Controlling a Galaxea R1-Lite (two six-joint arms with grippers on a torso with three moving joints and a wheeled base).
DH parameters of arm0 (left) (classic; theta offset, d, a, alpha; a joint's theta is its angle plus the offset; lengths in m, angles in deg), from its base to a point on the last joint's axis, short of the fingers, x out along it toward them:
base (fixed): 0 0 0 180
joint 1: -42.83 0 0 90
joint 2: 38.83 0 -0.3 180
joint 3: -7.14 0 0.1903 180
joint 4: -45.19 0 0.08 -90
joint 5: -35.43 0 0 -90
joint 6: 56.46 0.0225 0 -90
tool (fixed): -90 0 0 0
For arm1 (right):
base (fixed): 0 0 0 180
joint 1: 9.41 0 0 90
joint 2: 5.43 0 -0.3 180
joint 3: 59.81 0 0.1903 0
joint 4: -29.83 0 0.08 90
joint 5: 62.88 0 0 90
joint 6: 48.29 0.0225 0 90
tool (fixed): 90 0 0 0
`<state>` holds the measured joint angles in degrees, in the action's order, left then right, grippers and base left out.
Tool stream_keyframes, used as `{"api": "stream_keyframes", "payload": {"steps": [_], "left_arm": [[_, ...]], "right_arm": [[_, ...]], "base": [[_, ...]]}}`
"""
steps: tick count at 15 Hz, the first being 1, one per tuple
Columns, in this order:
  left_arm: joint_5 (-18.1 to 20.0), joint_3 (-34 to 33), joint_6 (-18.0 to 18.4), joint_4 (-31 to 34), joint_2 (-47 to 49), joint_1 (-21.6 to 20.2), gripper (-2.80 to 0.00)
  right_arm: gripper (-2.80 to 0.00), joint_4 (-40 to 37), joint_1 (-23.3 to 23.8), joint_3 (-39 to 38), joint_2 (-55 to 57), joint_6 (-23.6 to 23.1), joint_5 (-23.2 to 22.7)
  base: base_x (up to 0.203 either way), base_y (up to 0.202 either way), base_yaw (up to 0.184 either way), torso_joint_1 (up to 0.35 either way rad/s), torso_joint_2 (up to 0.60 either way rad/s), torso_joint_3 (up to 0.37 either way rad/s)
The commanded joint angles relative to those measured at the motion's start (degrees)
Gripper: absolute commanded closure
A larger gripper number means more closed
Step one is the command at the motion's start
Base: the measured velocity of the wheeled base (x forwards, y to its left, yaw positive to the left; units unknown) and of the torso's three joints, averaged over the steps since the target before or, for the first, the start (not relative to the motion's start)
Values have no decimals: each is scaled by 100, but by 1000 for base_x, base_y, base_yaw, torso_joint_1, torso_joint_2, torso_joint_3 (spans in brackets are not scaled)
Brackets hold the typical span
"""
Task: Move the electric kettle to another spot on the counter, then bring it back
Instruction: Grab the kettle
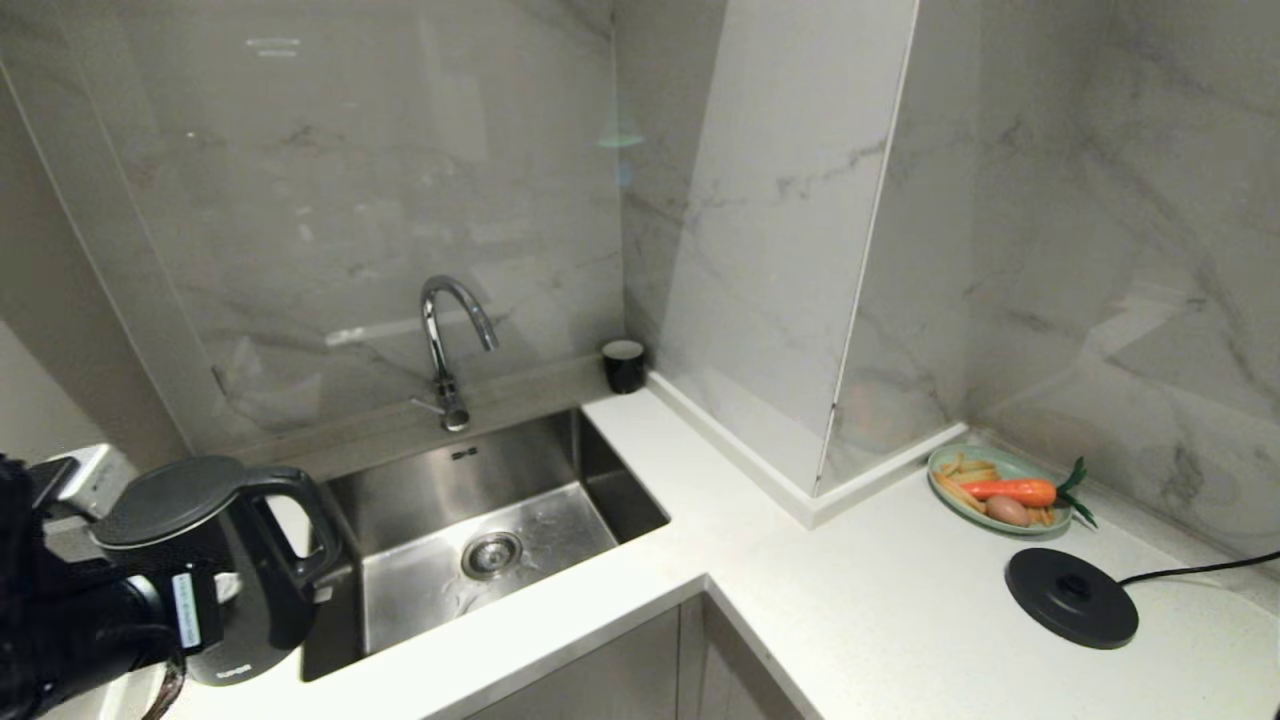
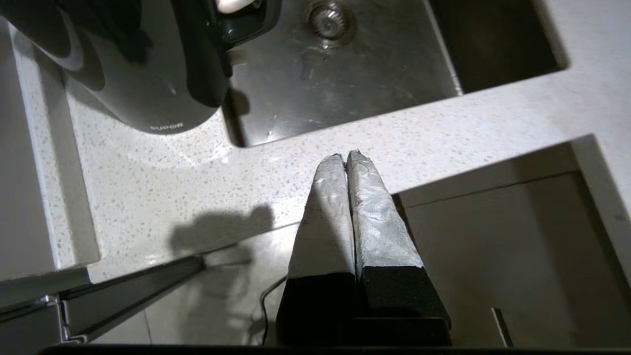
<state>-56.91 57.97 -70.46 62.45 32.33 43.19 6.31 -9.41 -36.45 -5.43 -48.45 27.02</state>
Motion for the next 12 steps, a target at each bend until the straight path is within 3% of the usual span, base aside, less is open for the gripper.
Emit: {"api": "stream_keyframes", "payload": {"steps": [1,7,9,11,12], "left_arm": [[-190,-131,-114,-571,1223,4,0],[-553,-1091,-184,-4099,3298,33,0],[-633,-1187,-179,-4837,3803,46,0],[-654,-1163,-173,-4935,3861,53,0],[-679,-1129,-140,-4935,3862,45,-280]], "right_arm": [[0,-2,0,0,0,-2,1],[0,-2,0,0,0,-2,-1],[0,-2,0,0,0,-2,1],[0,-2,0,0,0,-2,-2],[0,-2,0,0,0,-2,1]], "base": [[0,0,0,0,0,0],[0,0,0,0,0,0],[0,0,0,0,0,0],[0,0,0,0,0,0],[0,0,0,0,0,0]]}}
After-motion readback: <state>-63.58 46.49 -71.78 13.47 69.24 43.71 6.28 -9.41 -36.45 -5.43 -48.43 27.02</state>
